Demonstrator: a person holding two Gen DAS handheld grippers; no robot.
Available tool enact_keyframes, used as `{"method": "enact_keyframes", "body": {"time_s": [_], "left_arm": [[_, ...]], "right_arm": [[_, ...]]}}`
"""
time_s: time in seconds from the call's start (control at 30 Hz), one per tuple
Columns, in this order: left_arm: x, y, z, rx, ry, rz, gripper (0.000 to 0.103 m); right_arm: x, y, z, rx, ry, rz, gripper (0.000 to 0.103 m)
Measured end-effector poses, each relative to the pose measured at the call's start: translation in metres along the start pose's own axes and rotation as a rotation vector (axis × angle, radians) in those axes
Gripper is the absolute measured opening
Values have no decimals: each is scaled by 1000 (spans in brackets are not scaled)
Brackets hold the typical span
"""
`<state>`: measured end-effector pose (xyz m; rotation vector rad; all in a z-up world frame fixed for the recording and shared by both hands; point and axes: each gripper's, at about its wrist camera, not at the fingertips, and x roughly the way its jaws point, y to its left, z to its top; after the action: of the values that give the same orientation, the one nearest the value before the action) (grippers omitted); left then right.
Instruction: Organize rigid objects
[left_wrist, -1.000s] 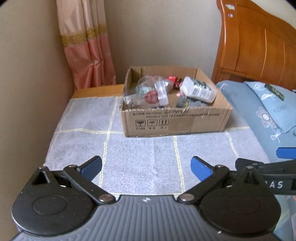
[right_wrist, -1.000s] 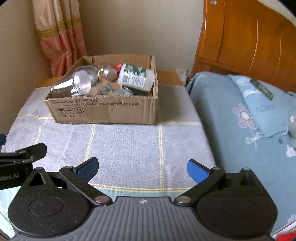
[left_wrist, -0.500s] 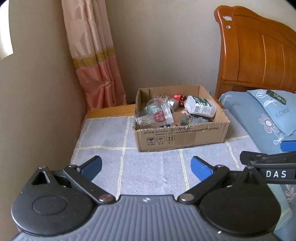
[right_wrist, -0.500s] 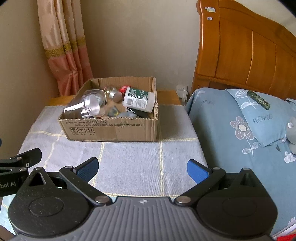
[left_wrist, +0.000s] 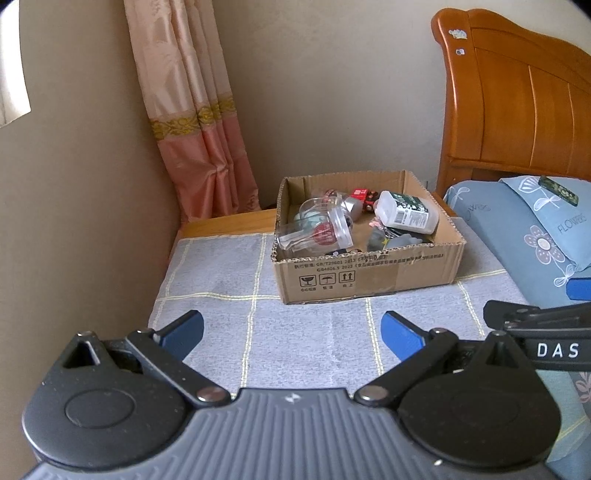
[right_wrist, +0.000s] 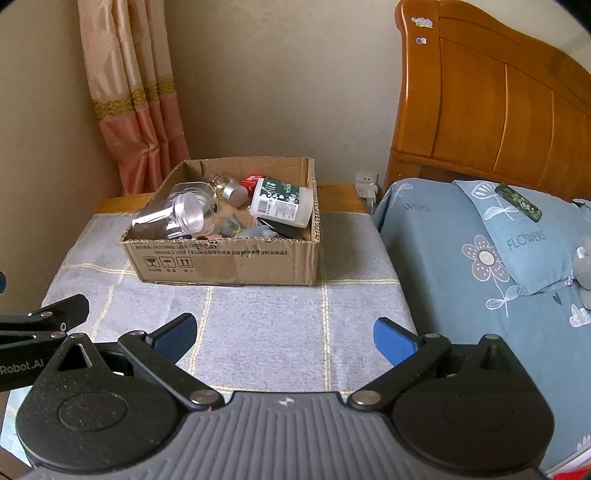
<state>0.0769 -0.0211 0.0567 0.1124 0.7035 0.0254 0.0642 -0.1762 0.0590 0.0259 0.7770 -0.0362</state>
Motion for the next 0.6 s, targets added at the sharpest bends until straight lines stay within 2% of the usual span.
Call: {"method": "enact_keyframes", "body": {"time_s": [0.6], "left_arm": [[0, -2, 2, 8, 0, 7, 102]], "right_arm": [[1, 2, 2, -5, 4, -7, 103]]}}
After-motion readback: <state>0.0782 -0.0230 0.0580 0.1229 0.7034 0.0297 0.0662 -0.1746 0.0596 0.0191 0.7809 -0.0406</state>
